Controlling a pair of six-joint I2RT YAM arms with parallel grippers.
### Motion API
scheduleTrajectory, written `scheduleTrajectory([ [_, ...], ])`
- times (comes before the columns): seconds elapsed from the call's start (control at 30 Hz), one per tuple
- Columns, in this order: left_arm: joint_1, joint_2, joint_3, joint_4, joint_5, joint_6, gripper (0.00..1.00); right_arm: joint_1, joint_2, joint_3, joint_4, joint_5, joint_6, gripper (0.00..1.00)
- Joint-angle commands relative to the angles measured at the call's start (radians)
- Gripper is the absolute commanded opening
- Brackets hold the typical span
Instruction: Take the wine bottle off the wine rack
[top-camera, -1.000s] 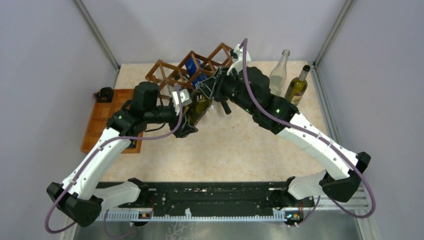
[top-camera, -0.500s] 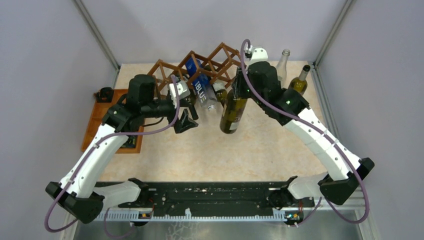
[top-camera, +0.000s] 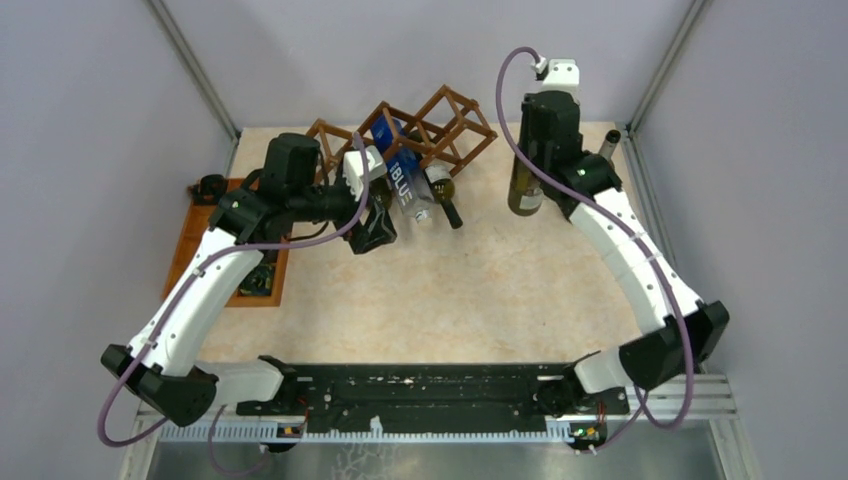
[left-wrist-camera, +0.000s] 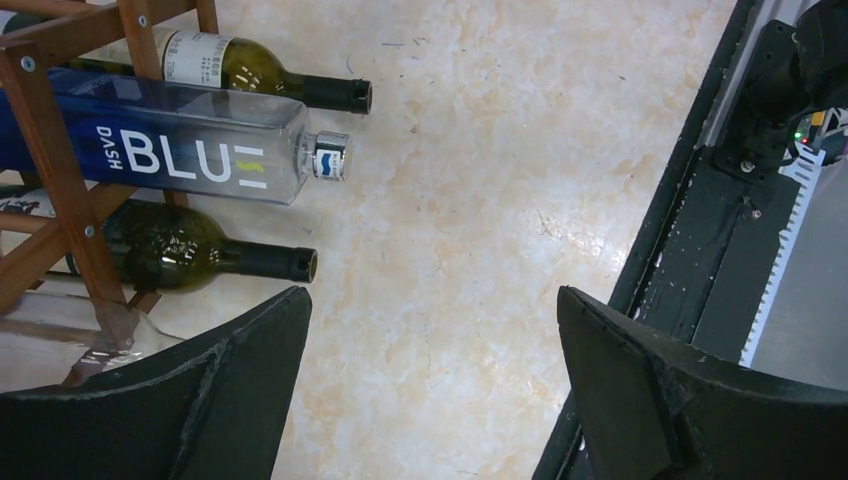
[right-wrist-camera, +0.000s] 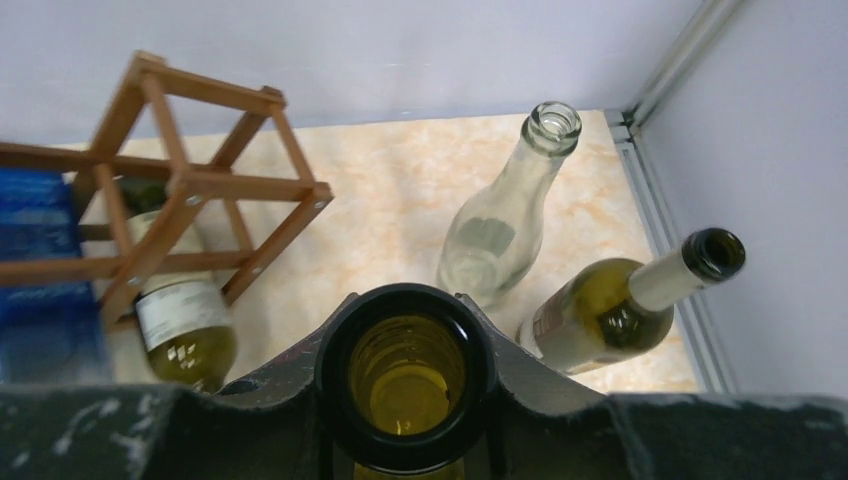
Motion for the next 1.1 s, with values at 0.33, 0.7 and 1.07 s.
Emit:
scheduleTrajectory([
  [0.33,0.091,0.076,0.112,-0.078,0.017,-0.032,0.99,-0.12,0.26,0.081,0.354,-0.054,-0.052,0.0],
  [0.7,0.094,0.074,0.095,-0.063,-0.007,-0.031,0.99,-0.126,0.385,0.099,0.459,-0.093,-0.03,0.0],
  [1.07,0.093,0.049,0.084,-0.059,-0.032,-0.007,0.99,-0.127,0.41,0.032,0.615,-0.093,-0.047,0.0],
])
